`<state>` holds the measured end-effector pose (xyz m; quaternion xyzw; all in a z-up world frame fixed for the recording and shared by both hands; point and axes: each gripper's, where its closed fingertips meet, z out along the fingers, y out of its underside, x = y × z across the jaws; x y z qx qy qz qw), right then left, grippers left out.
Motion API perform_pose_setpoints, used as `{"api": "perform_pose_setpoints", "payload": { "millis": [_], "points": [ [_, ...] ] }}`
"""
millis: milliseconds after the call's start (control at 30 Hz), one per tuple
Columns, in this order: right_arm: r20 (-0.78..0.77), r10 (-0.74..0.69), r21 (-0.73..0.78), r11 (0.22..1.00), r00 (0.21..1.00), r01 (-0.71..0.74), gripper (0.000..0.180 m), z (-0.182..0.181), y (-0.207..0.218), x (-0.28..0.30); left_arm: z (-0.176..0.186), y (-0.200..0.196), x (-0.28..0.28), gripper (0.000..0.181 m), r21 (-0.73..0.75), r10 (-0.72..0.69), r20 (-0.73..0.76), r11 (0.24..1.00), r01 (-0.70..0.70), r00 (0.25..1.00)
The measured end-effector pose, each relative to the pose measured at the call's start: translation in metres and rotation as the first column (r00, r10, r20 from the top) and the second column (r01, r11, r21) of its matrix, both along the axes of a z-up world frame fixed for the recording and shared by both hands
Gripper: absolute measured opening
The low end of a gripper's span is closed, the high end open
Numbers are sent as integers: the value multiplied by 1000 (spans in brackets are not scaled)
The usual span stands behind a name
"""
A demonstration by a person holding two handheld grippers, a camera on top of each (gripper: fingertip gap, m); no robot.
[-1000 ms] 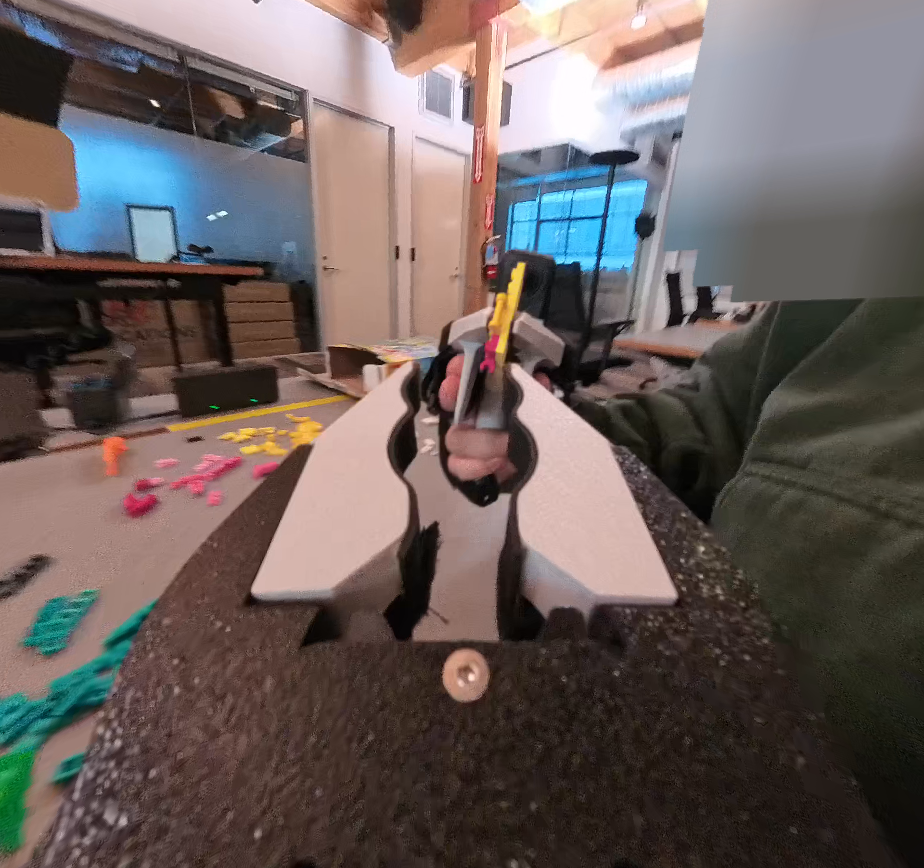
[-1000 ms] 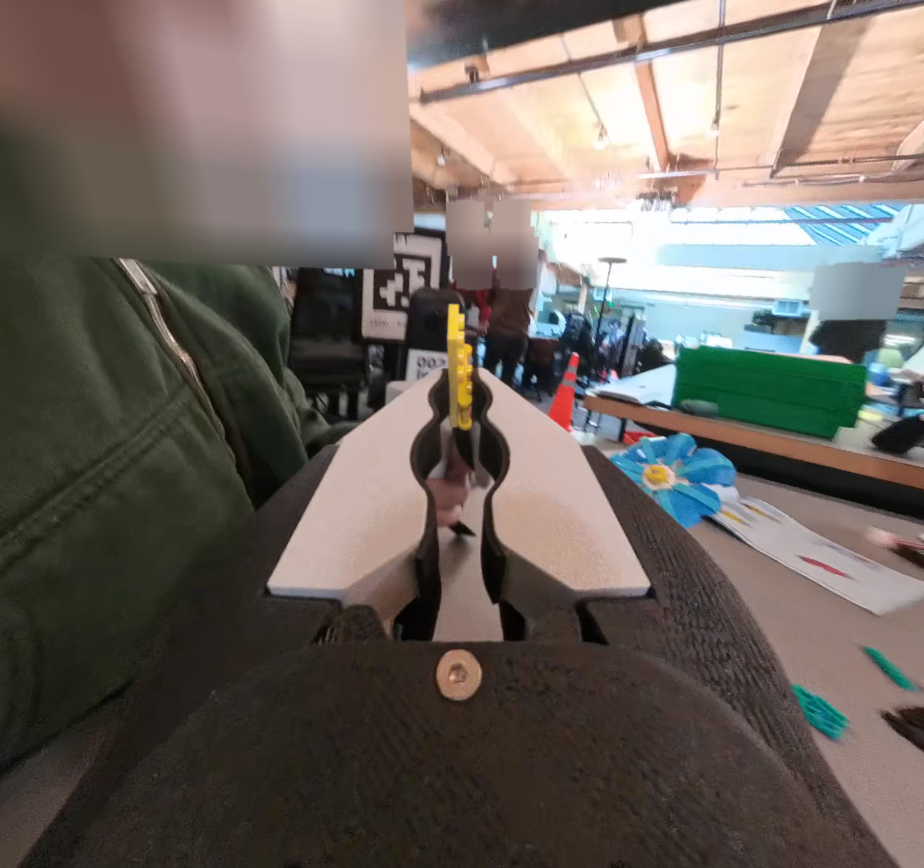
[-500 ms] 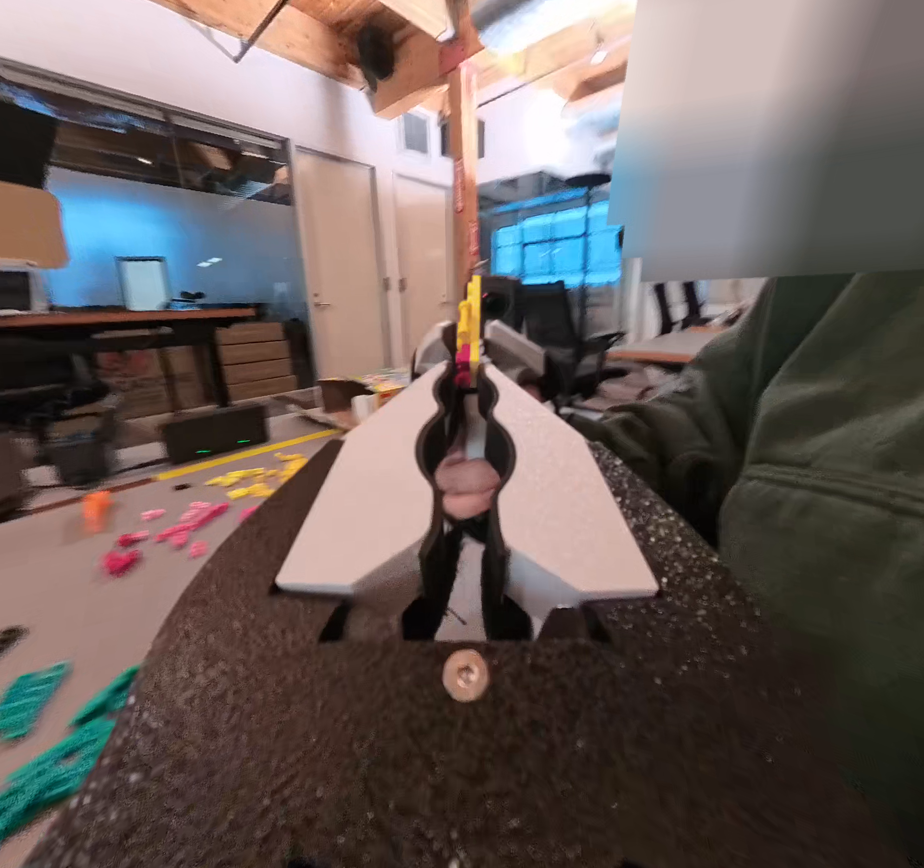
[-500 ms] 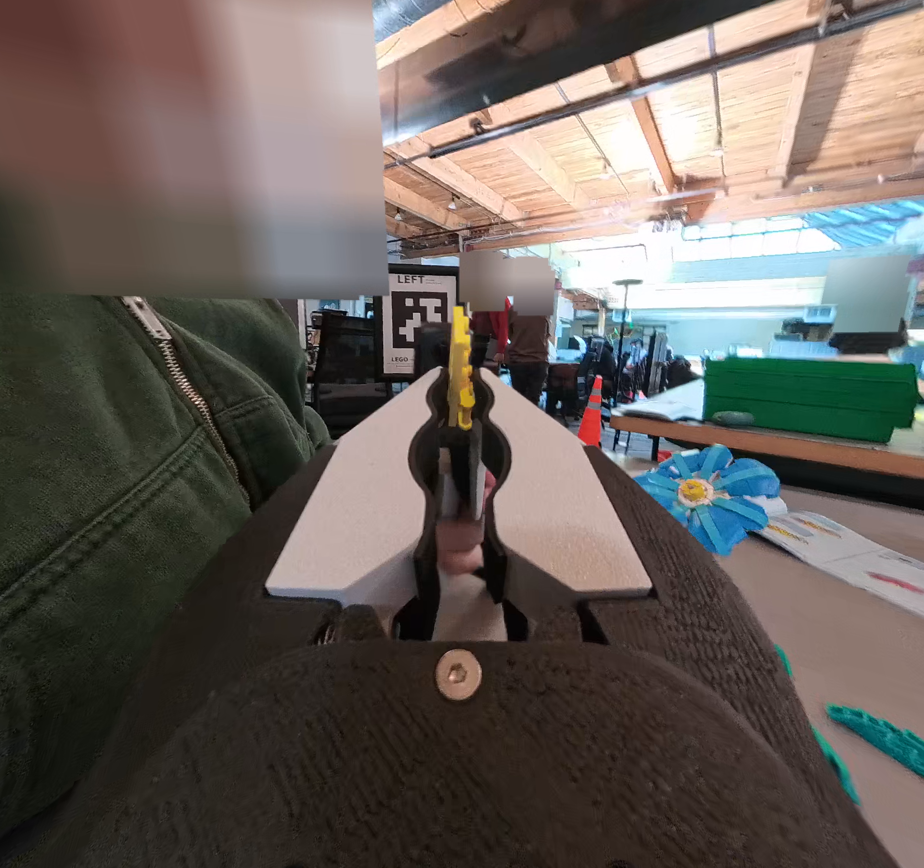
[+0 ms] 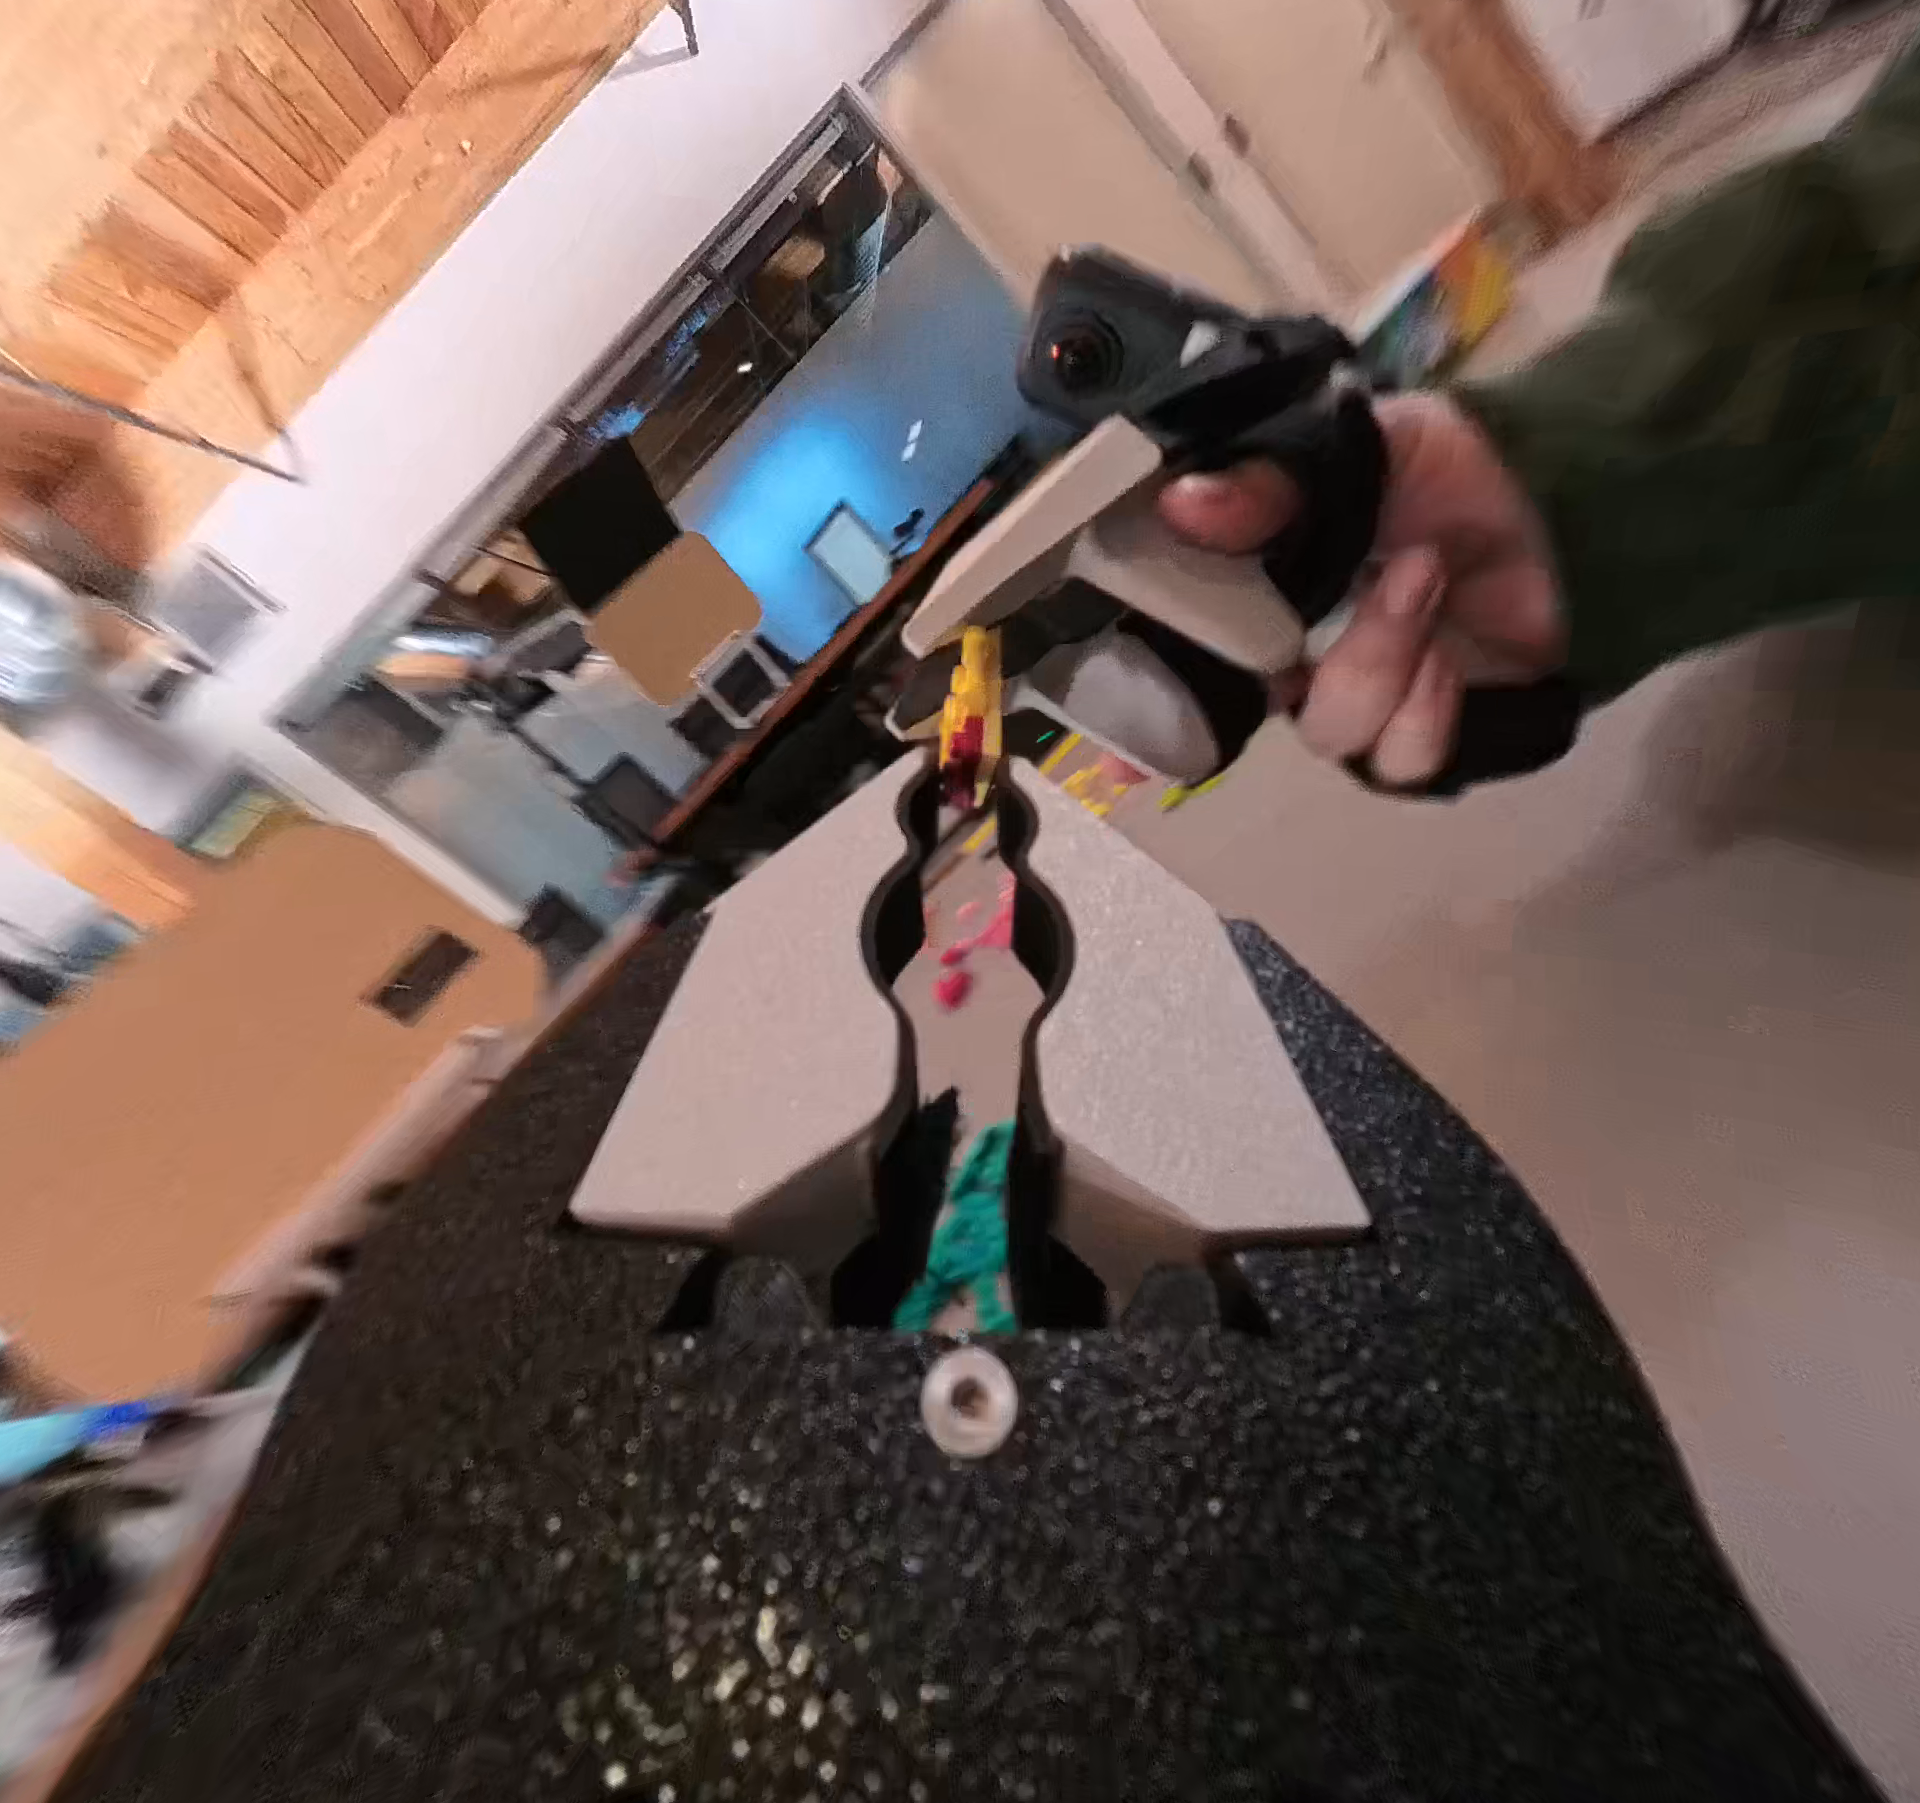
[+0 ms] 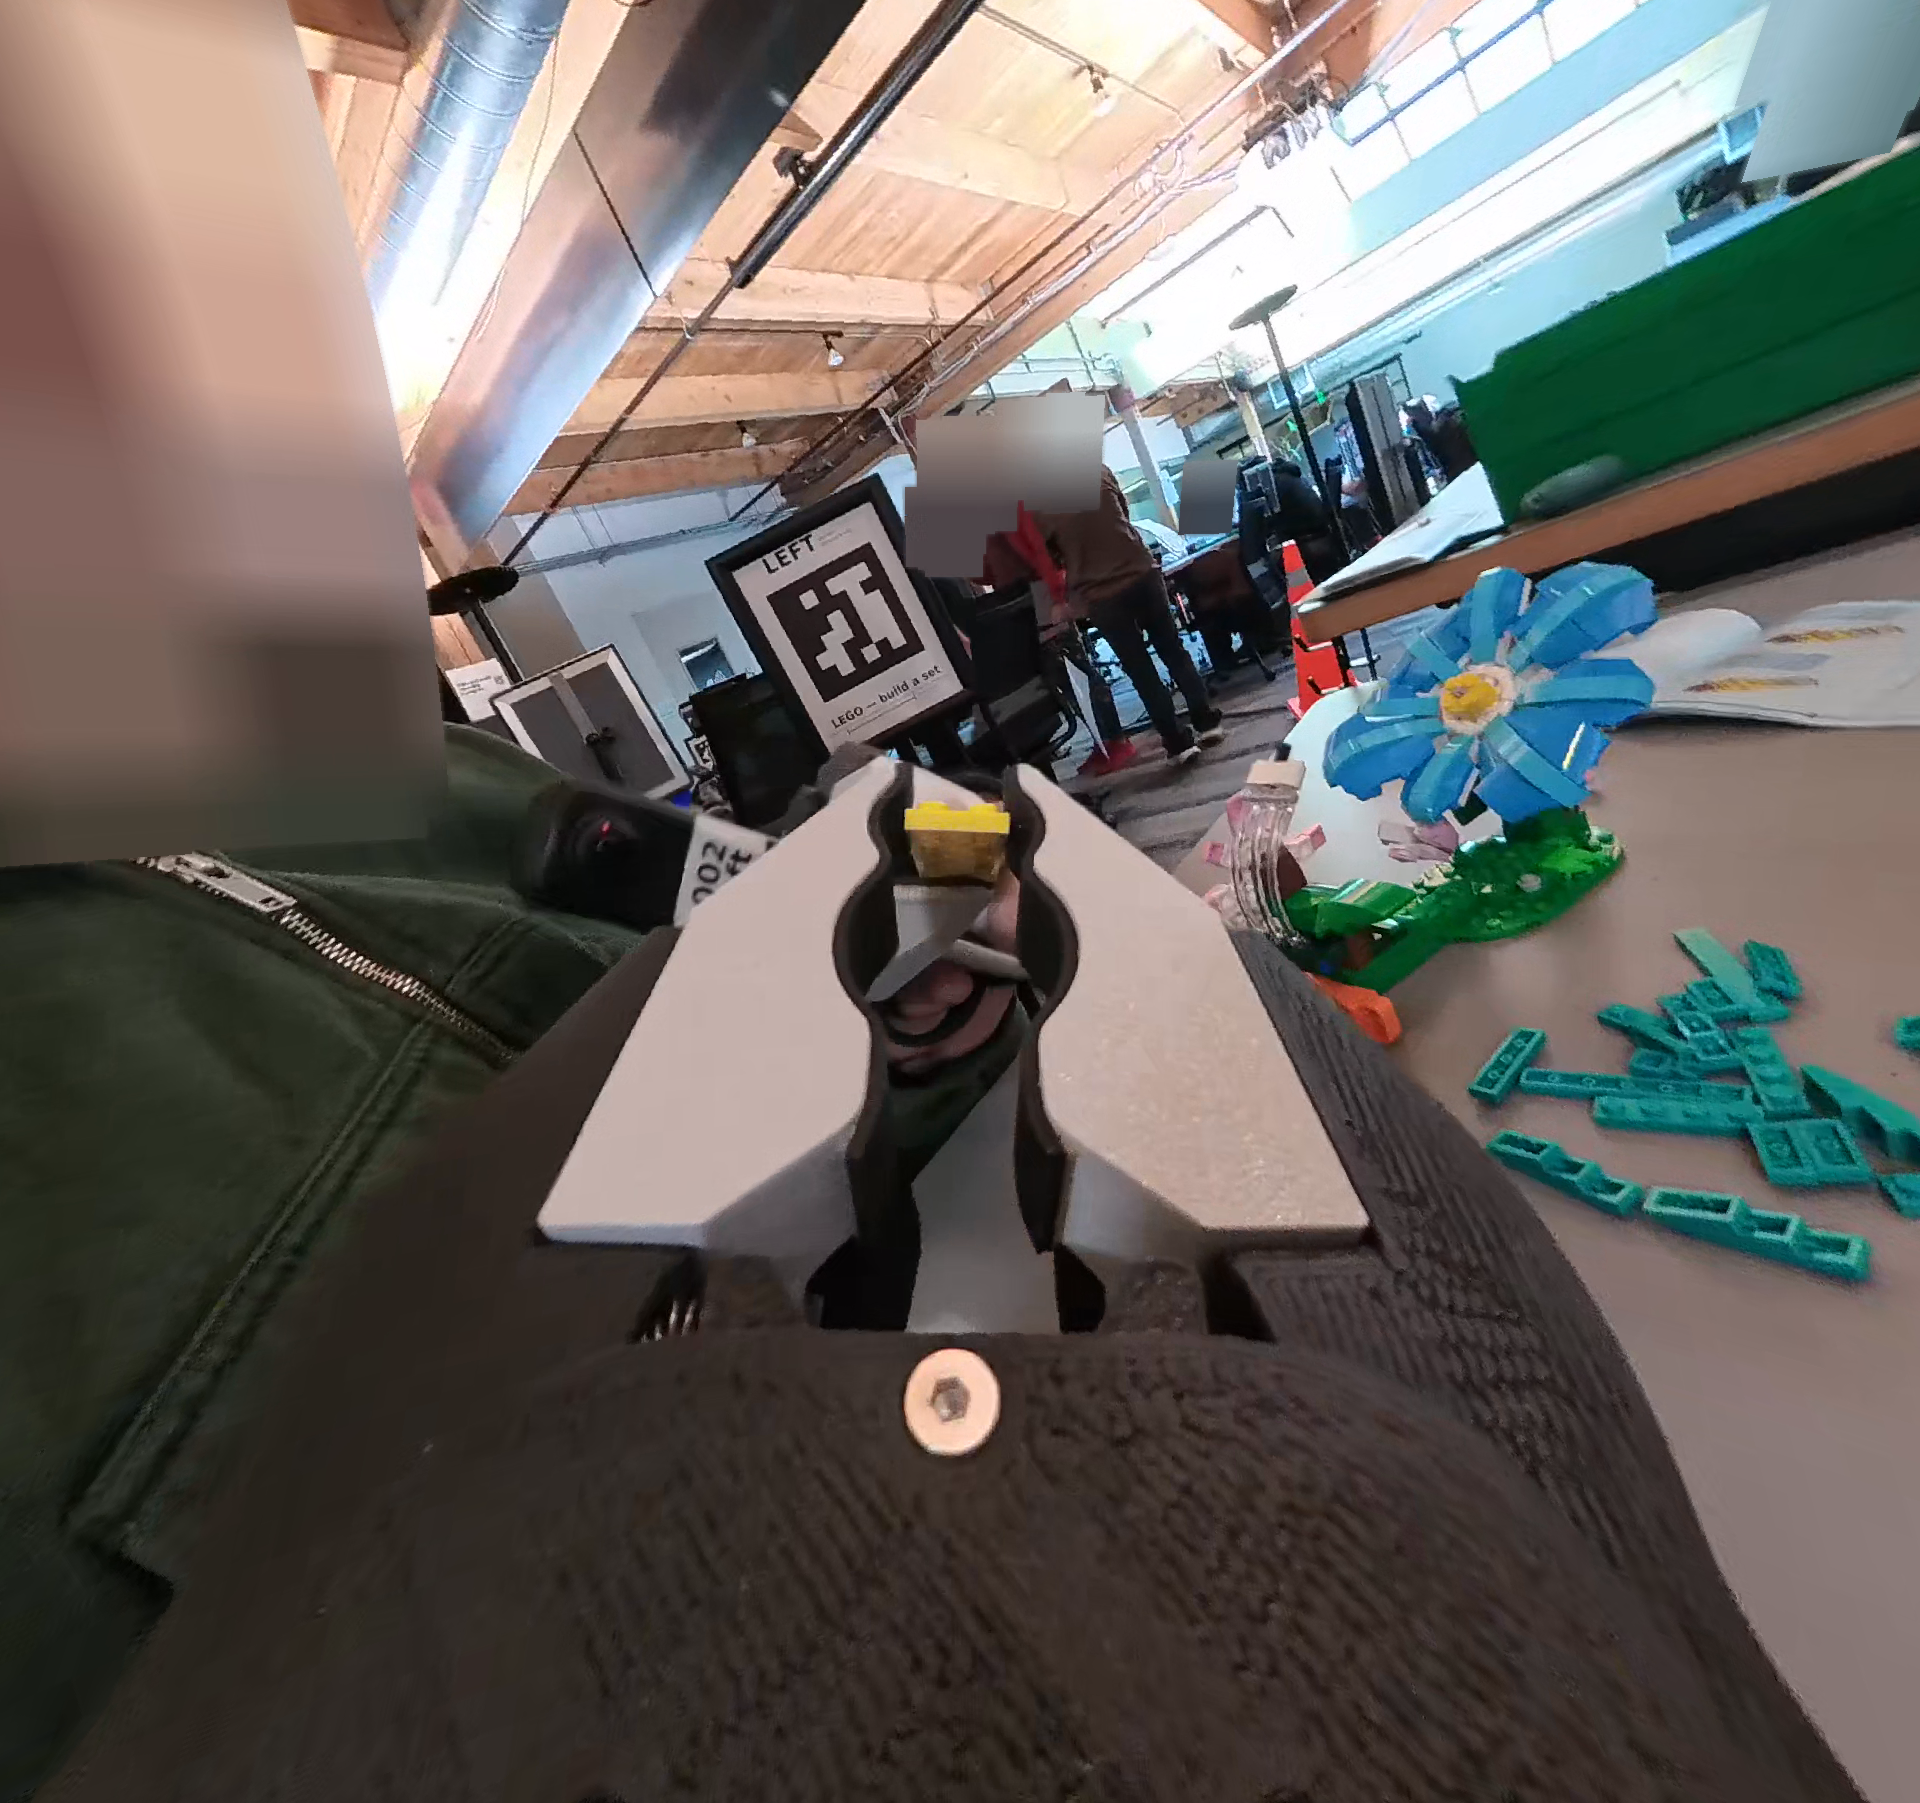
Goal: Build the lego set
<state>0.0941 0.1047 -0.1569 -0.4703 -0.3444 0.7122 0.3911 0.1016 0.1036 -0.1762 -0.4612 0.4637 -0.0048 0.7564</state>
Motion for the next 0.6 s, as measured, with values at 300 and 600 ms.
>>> {"api": "perform_pose_setpoints", "payload": {
  "millis": [300,600],
  "points": [
    [-93,37,181,983,995,-20,16,14,-18,12,11,-15,10,31,-461,-257,596,666,586,761],
    [-62,-2,228,974,998,16,20,12,-12,14,1,-16,14,14,-505,-257,592,621,600,764]
  ]
}}
